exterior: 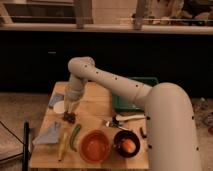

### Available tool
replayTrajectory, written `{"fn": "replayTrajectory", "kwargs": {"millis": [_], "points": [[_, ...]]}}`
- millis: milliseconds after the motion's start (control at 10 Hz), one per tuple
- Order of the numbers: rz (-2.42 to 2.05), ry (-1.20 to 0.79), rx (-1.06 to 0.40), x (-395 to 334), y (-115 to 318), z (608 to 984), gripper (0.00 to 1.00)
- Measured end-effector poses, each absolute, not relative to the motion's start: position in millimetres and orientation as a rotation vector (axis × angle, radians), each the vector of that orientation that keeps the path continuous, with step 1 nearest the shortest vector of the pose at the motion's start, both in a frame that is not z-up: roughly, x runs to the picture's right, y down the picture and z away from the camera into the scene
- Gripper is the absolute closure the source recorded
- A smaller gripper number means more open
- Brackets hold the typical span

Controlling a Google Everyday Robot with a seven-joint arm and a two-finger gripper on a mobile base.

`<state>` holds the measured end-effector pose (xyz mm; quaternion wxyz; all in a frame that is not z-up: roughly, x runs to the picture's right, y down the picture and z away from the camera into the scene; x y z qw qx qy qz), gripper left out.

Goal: Place grapes in paper cup

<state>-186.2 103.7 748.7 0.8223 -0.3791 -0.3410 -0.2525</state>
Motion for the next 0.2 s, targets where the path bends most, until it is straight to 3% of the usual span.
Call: {"fn": "replayTrajectory", "kwargs": {"millis": [200], "points": [[-0.558,-0.723,-0.815,-188.8,97.1,743.4,1.00]]}}
